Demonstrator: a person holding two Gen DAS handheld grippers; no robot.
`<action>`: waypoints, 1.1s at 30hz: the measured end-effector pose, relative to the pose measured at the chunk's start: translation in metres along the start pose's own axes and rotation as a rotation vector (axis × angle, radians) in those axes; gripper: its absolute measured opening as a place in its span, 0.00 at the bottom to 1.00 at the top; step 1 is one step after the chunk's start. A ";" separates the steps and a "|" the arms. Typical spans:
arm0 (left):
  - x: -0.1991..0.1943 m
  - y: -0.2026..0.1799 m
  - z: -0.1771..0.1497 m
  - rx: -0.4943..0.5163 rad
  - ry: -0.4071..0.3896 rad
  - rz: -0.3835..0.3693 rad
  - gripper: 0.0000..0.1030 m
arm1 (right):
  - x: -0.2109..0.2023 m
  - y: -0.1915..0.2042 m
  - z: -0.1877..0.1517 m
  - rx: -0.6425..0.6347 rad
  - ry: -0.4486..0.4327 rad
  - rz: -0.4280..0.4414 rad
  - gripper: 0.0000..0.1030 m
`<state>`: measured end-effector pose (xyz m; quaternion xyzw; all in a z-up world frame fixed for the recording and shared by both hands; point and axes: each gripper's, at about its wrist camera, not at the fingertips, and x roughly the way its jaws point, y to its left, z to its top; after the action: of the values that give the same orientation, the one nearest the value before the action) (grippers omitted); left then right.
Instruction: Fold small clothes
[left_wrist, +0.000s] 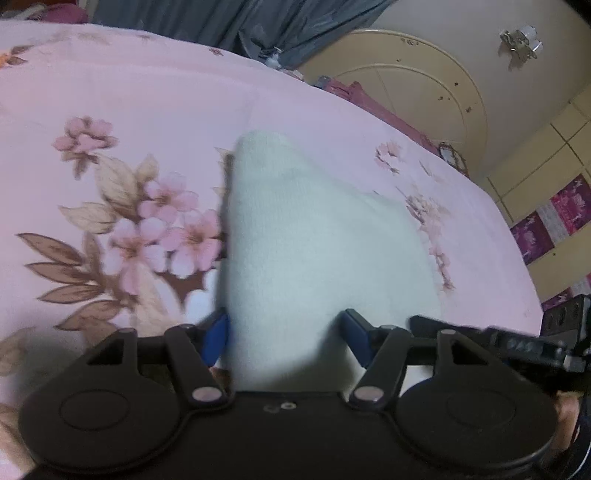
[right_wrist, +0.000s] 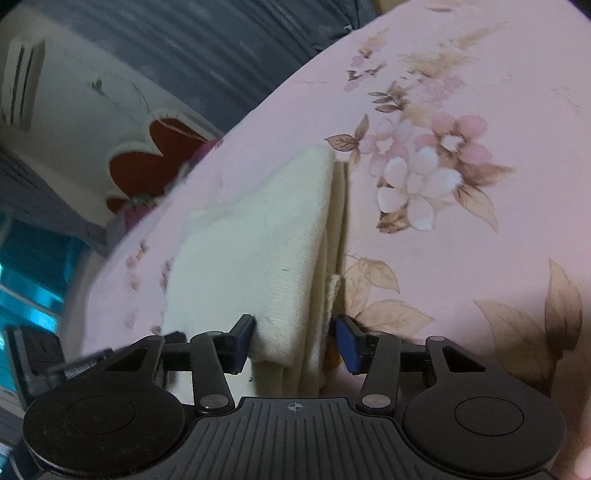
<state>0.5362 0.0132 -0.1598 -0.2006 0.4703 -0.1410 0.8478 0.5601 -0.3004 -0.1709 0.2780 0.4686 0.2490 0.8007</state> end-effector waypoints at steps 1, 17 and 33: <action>0.002 -0.004 0.001 0.016 0.001 0.006 0.48 | 0.001 0.006 -0.001 -0.037 -0.001 -0.021 0.35; -0.015 -0.049 -0.007 0.293 -0.048 0.136 0.32 | -0.002 0.059 -0.020 -0.228 -0.078 -0.224 0.26; -0.113 -0.002 0.009 0.382 -0.146 0.127 0.31 | 0.008 0.181 -0.040 -0.369 -0.167 -0.270 0.25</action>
<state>0.4858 0.0612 -0.0708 -0.0158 0.3842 -0.1590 0.9093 0.5029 -0.1561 -0.0694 0.0814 0.3803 0.1970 0.9000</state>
